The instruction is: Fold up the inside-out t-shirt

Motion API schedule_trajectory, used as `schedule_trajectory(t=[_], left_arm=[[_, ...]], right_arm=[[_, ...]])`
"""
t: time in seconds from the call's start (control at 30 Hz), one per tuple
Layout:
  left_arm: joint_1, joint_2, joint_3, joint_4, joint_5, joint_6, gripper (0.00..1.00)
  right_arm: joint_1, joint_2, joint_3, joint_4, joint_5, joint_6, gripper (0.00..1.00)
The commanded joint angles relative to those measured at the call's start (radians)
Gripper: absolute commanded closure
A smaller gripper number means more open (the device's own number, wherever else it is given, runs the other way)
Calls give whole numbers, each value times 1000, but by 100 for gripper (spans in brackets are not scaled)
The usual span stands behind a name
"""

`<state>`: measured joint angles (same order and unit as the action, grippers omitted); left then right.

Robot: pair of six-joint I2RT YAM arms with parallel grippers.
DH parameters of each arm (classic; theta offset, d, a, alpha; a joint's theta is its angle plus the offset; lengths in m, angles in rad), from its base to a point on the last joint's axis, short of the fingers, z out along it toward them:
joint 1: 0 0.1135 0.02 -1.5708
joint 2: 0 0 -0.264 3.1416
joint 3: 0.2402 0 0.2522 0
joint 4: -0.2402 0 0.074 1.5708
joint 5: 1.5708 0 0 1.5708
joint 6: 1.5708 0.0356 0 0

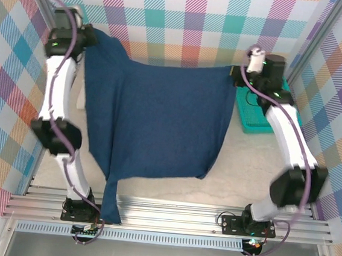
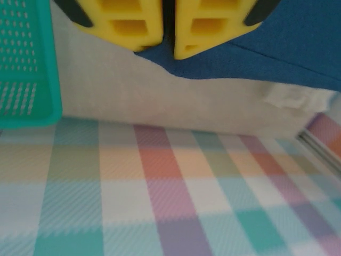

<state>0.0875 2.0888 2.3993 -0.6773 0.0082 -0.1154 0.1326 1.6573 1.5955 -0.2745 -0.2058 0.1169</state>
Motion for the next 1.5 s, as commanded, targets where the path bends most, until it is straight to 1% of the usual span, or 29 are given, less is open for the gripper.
schedule_trajectory(t=[0.0, 0.03, 0.07, 0.1, 0.13, 0.17, 0.2, 0.27, 0.3, 0.37, 0.43, 0.47, 0.5, 0.53, 0.6, 0.67, 0.73, 0.8, 0.83, 0.9, 1.0, 1.07, 1.13, 1.17, 1.27, 1.3, 1.33, 1.4, 1.47], left_arm=[[-47, 265, 299, -70, -17, -27, 89], [-50, 366, 409, -82, -14, -41, 80], [-51, 465, 507, -82, -1, -63, 64], [-51, 510, 524, -50, 0, -92, 52], [-50, 514, 481, -5, 11, -112, 44], [-52, 514, 452, 18, 17, -123, 38], [-55, 513, 448, 14, 9, -133, 34], [-55, 493, 448, -29, 8, -147, 29], [-55, 471, 440, -57, 6, -150, 28], [-55, 416, 417, -141, -40, -175, 27], [-55, 327, 315, -213, -62, -214, 27], [-56, 256, 202, -218, -50, -243, 27], [-56, 167, 35, -179, -16, -273, 27], [-59, 71, -141, -108, 17, -303, 27], [-74, -166, -570, 151, 94, -391, 26], [-93, -349, -879, 358, 141, -486, 26], [-125, -479, -1124, 504, 190, -568, 26], [-172, -570, -1271, 554, 196, -595, 25], [-197, -604, -1329, 561, 193, -582, 25], [-264, -666, -1431, 541, 128, -566, 25], [-318, -709, -1531, 524, 102, -531, 24], [-324, -705, -1587, 528, 81, -523, 24], [-324, -678, -1616, 540, 76, -510, 24], [-324, -660, -1625, 542, 75, -501, 24], [-324, -605, -1637, 564, 76, -489, 23], [-324, -585, -1632, 570, 89, -484, 23], [-324, -569, -1625, 575, 107, -480, 23], [-324, -529, -1603, 572, 140, -470, 23], [-327, -496, -1587, 568, 157, -453, 23]], right_arm=[[14, 269, 200, 64, 37, -2, 76], [21, 358, 290, 23, 54, -8, 73], [27, 463, 414, -38, 77, -12, 68], [34, 551, 533, -108, 92, -24, 63], [41, 614, 635, -171, 103, -31, 61], [49, 672, 745, -241, 101, -35, 60], [59, 700, 815, -290, 87, -44, 60], [89, 692, 846, -345, 78, -68, 58], [107, 663, 824, -372, 67, -79, 57], [143, 581, 706, -398, 44, -74, 57], [182, 457, 494, -378, 30, -45, 55], [200, 387, 370, -360, 32, -22, 55], [211, 317, 237, -341, 35, 7, 54], [212, 263, 137, -335, 34, 37, 53], [211, 135, -81, -333, 58, 85, 49], [211, 16, -261, -334, 84, 117, 48], [211, -89, -421, -349, 99, 153, 46], [212, -164, -549, -338, 63, 196, 44], [213, -188, -602, -318, 37, 221, 43], [216, -220, -695, -239, -46, 279, 42], [224, -189, -748, -162, -90, 326, 41], [232, -159, -760, -116, -76, 346, 42], [234, -128, -762, -78, -66, 354, 44], [232, -105, -751, -78, -47, 346, 48], [228, -62, -703, -113, 40, 296, 72], [213, -48, -684, -132, 70, 278, 80], [197, -33, -660, -161, 83, 260, 85], [164, -19, -630, -195, 114, 226, 93], [134, -11, -590, -232, 140, 194, 96]])
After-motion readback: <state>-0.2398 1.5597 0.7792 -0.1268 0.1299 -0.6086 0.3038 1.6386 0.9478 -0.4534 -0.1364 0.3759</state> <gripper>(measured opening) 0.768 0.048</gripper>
